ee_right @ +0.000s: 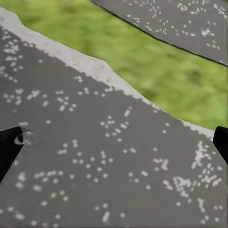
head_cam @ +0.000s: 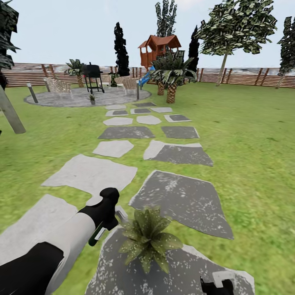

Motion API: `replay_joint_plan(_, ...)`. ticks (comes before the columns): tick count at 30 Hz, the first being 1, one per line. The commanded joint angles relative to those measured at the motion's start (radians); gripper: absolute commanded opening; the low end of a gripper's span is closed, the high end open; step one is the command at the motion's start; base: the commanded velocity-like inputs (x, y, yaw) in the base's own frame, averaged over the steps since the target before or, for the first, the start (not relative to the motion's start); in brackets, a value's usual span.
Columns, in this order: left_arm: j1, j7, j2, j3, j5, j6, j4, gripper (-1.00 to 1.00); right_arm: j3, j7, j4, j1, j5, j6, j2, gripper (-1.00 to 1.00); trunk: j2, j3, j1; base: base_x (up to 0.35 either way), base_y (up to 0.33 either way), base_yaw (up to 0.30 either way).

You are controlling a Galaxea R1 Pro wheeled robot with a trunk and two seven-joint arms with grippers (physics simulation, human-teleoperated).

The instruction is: Pick up the pesticide atomizer in the garden and spray insectifuge to fully cover both potted plants in the garden.

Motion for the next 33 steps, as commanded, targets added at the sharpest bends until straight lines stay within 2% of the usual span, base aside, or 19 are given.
replay_joint_plan(1,0.0,-0.009,-0.001,-0.002,-0.009,0.005,-0.002,-1.0,-0.008,-0.004,0.001,-0.001,0.011,-0.004,0.0,1.0,0.0,-0.001,0.0,0.129,0.297,0.0)
replay_joint_plan(7,0.0,-0.006,0.0,-0.003,-0.01,0.005,-0.004,-1.0,-0.009,-0.004,0.001,-0.001,0.011,-0.004,0.0,1.0,0.0,-0.001,0.0,0.043,0.074,-0.009)
replay_joint_plan(10,-0.012,-0.006,0.007,-0.001,-0.01,0.007,-0.005,-1.0,-0.008,-0.003,0.001,-0.001,0.011,-0.004,0.0,1.0,0.0,-0.001,0.0,0.001,0.002,-0.224)
replay_joint_plan(14,-0.004,-0.002,0.06,0.006,-0.009,0.005,-0.009,-1.0,-0.008,-0.003,0.001,-0.001,0.011,-0.004,0.0,1.0,0.0,-0.001,0.0,-0.191,0.0,-0.111)
replay_joint_plan(17,0.006,0.001,0.102,0.033,0.001,-0.001,-0.046,-1.0,-0.008,-0.004,0.001,-0.001,0.011,-0.004,0.0,1.0,0.0,-0.001,0.0,-0.338,0.0,-0.005)
replay_joint_plan(21,0.009,0.001,0.116,0.079,0.008,-0.021,-0.059,-1.0,-0.008,-0.004,0.001,-0.001,0.011,-0.004,0.0,1.0,0.0,-0.001,0.0,-0.343,0.0,-0.001)
replay_joint_plan(22,0.015,0.002,0.116,0.084,0.009,-0.047,-0.059,-1.0,-0.008,-0.004,0.001,-0.001,0.011,-0.005,0.0,1.0,0.0,-0.001,0.0,-0.344,0.0,0.0)
replay_joint_plan(24,0.061,0.011,0.117,0.101,0.026,-0.123,-0.059,-1.0,-0.008,-0.003,0.002,-0.001,0.011,-0.005,0.001,1.0,0.0,-0.001,0.0,-0.345,0.0,0.0)
replay_joint_plan(25,0.112,0.072,0.118,0.179,0.068,-0.23,-0.059,-1.0,-0.008,-0.003,0.003,-0.001,0.011,-0.005,0.001,1.0,0.0,-0.001,0.0,-0.345,0.0,0.0)
replay_joint_plan(26,0.132,0.122,0.12,0.238,0.085,-0.283,-0.055,-1.0,-0.008,-0.003,0.003,-0.001,0.011,-0.005,0.001,1.0,0.0,-0.001,0.0,-0.345,0.0,0.0)
replay_joint_plan(27,0.151,0.174,0.122,0.302,0.096,-0.335,-0.05,-1.0,-0.008,-0.003,0.003,-0.001,0.011,-0.005,0.001,1.0,0.0,-0.001,0.0,-0.345,0.0,0.0)
replay_joint_plan(28,0.163,0.204,0.123,0.342,0.101,-0.369,-0.048,-1.0,-0.008,-0.003,0.003,-0.001,0.011,-0.005,0.001,1.0,0.0,-0.001,0.0,-0.345,0.0,0.0)
replay_joint_plan(29,0.191,0.246,0.124,0.414,0.106,-0.445,-0.045,-1.0,-0.008,-0.003,0.003,-0.001,0.011,-0.005,0.001,1.0,0.0,-0.001,0.0,-0.345,0.0,0.0)
replay_joint_plan(31,0.236,0.27,0.13,0.488,0.107,-0.526,-0.046,-1.0,-0.008,-0.003,0.003,-0.001,0.011,-0.005,0.001,1.0,0.0,-0.001,0.0,-0.345,0.0,0.0)
replay_joint_plan(33,0.265,0.276,0.152,0.53,0.109,-0.552,-0.052,-1.0,-0.008,-0.003,0.003,-0.001,0.011,-0.005,0.001,1.0,0.0,-0.001,0.0,-0.345,0.0,0.0)
